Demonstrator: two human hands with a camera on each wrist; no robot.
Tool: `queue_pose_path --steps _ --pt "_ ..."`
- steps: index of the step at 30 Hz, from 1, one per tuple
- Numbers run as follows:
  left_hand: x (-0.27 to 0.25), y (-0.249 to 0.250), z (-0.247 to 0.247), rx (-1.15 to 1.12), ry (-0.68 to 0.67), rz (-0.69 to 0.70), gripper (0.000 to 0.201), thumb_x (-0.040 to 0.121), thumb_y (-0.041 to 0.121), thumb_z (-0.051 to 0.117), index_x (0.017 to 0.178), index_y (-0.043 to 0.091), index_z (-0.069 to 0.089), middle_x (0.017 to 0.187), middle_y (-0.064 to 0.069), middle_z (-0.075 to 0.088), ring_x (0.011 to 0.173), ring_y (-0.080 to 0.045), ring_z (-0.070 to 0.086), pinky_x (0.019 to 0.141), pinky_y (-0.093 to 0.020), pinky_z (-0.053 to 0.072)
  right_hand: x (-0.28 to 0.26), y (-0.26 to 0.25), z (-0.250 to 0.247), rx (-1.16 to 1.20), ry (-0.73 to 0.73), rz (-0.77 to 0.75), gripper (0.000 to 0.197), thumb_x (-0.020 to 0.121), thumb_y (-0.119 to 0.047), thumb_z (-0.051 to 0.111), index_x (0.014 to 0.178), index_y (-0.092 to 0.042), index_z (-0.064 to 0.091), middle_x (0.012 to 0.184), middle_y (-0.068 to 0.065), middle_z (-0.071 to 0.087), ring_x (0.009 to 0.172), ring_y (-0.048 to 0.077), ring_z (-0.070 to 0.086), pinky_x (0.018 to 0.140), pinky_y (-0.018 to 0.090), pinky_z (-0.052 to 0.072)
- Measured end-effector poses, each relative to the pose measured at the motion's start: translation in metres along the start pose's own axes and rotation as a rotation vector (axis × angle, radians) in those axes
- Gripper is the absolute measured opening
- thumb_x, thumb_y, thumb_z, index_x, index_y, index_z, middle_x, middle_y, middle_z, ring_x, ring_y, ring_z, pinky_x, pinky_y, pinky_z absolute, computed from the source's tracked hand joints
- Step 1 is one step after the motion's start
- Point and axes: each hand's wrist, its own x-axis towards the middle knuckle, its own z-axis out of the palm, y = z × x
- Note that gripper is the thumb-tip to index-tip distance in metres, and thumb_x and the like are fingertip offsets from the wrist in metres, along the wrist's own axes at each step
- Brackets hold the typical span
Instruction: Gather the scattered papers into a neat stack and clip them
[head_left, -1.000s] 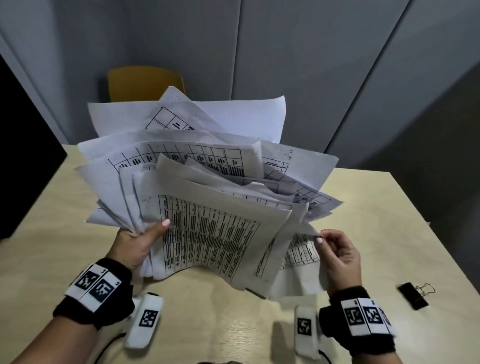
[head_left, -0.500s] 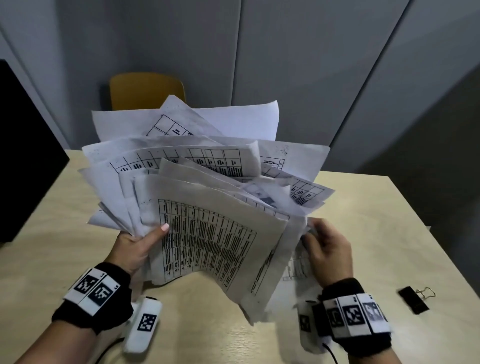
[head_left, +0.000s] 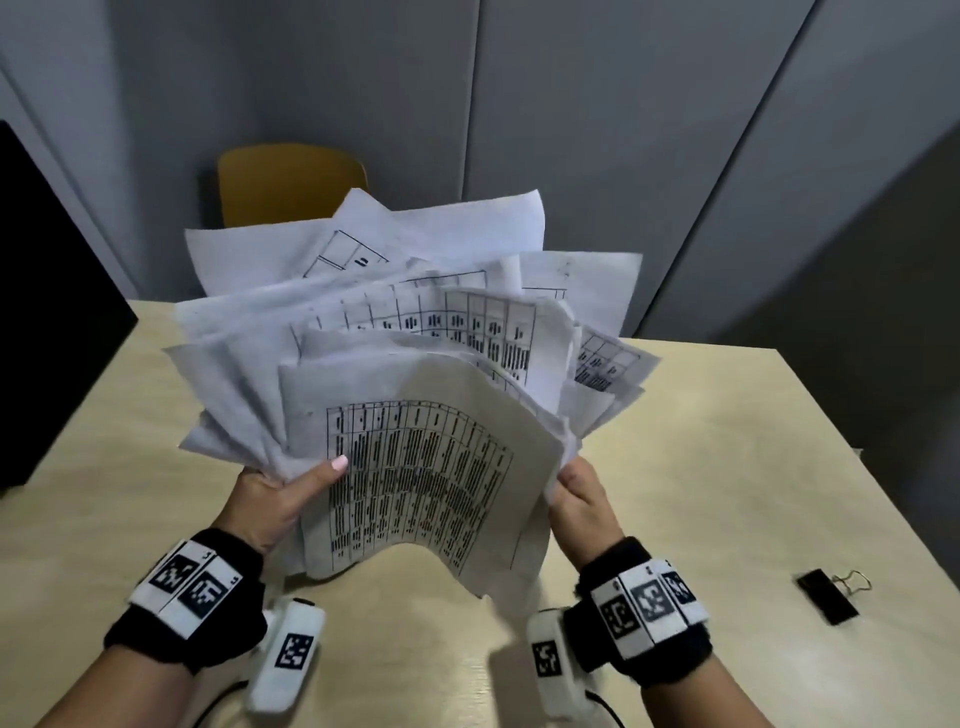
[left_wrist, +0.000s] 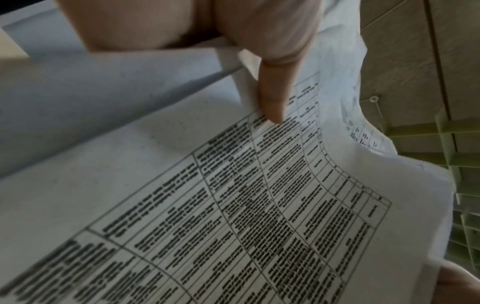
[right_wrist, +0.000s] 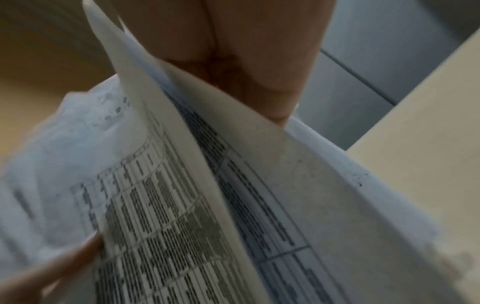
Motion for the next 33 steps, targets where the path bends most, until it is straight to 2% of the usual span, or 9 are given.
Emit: queue_pose_path --steps 3,7,9,12,15,18,22,27,33 --pt "0.002 -0.004 -0.001 0.078 0.065 -0.002 0.041 0.069 0.040 0.076 0.064 0.005 0.057 0.061 -0.008 0.051 0.053 -0.014 0.045 0.059 -0.024 0.034 -0.005 0.002 -0.002 0.019 0.143 -0.041 0.040 0.075 -0.056 0.055 0.106 -0.033 0.061 0.103 -0.010 0.069 0.100 0.010 0.061 0.087 0.031 0.049" --pt "0.008 -0.013 -0.010 0.098 0.097 -0.068 0.051 0.067 0.052 0.073 0.053 0.012 0.044 0.048 -0.003 0.036 0.048 -0.013 0.034 0.058 -0.027 0.027 -0.018 0.011 -0.023 -0.204 0.211 -0.080 0.113 0.044 -0.081 0.066 0.139 -0.046 0.018 0.148 -0.001 0.033 0.134 0.008 0.034 0.105 0.030 0.036" --pt "0.008 -0.013 -0.012 0.106 0.027 -0.055 0.064 0.051 0.069 0.071 0.075 0.012 0.055 0.069 -0.005 0.048 0.066 -0.015 0.044 0.064 -0.026 0.034 -0.015 0.014 -0.028 -0.333 0.153 -0.031 0.135 0.039 -0.075 0.073 0.144 -0.044 -0.007 0.157 -0.001 0.012 0.143 0.003 0.015 0.113 0.035 0.025" --pt "0.010 -0.009 -0.015 0.013 -0.003 -0.024 0.040 0.060 0.044 0.082 0.078 0.012 0.064 0.079 0.004 0.067 0.084 -0.019 0.058 0.095 -0.037 0.042 0.008 0.016 -0.040 -0.199 0.180 -0.001 0.146 0.037 -0.061 0.085 0.148 -0.022 -0.002 0.147 0.008 0.037 0.134 0.014 0.039 0.107 0.033 0.037" --pt "0.011 -0.007 -0.016 0.021 -0.105 -0.021 0.050 0.050 0.044 0.086 0.077 0.008 0.064 0.087 -0.001 0.070 0.090 -0.020 0.062 0.101 -0.046 0.041 0.027 0.011 -0.053 0.005 0.142 0.075 0.128 0.037 -0.040 0.093 0.138 0.002 0.028 0.122 0.015 0.062 0.112 0.023 0.061 0.094 0.040 0.051" --pt "0.010 -0.003 -0.011 0.053 -0.169 -0.068 0.045 0.042 0.043 0.088 0.060 0.012 0.061 0.065 0.007 0.066 0.066 -0.006 0.062 0.090 -0.034 0.045 0.030 0.010 -0.050 0.157 0.040 0.154 0.071 0.038 -0.025 0.091 0.103 -0.012 0.065 0.095 0.004 0.074 0.091 0.020 0.069 0.081 0.036 0.055" --pt "0.010 0.010 0.005 0.106 0.005 0.019 0.026 0.065 0.040 0.079 0.068 0.018 0.067 0.084 -0.003 0.070 0.088 -0.019 0.063 0.091 -0.029 0.041 0.034 -0.006 -0.033 0.117 0.099 0.024 0.035 0.064 0.004 0.076 0.087 -0.019 0.064 0.076 -0.014 0.074 0.075 0.002 0.067 0.077 0.027 0.052" --pt "0.008 0.025 0.008 0.004 0.039 0.211 0.049 0.043 0.047 0.077 0.086 0.026 0.067 0.085 0.025 0.071 0.091 0.006 0.065 0.093 -0.022 0.045 0.034 -0.030 -0.032 0.110 0.155 -0.187 0.049 0.065 0.019 0.070 0.090 -0.024 0.071 0.087 -0.016 0.074 0.086 0.001 0.067 0.079 0.021 0.054" --pt "0.008 0.025 0.001 -0.136 -0.061 0.246 0.067 0.036 0.041 0.090 0.096 0.016 0.070 0.093 0.013 0.074 0.094 -0.007 0.068 0.089 -0.024 0.051 0.032 -0.021 -0.042 0.088 0.047 -0.069 0.079 0.057 0.000 0.078 0.129 0.001 0.044 0.115 0.010 0.066 0.105 0.019 0.064 0.087 0.030 0.053"
